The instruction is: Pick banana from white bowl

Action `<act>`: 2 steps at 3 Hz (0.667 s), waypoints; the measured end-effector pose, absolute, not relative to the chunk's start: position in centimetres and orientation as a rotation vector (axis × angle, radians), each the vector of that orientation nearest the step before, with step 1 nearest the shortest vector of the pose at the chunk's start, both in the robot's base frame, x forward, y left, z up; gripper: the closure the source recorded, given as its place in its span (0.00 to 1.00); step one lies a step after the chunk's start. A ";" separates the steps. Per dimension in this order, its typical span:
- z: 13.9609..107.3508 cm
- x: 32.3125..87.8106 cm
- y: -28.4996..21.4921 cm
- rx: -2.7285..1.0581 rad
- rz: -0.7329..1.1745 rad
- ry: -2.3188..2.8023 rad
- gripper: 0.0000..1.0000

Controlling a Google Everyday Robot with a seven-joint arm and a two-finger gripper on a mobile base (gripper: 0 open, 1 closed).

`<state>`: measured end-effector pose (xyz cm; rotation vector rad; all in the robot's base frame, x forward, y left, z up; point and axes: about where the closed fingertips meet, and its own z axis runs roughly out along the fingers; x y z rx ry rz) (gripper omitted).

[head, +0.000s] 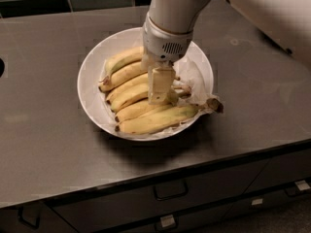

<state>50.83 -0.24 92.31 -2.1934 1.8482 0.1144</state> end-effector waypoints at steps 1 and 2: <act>91.8 50.9 -0.2 -2.201 0.118 1.851 0.39; 90.9 51.5 -0.1 -2.217 0.121 1.859 0.40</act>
Offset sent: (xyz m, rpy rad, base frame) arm 0.0112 -0.0011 -0.0253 -0.0395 0.0430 0.0091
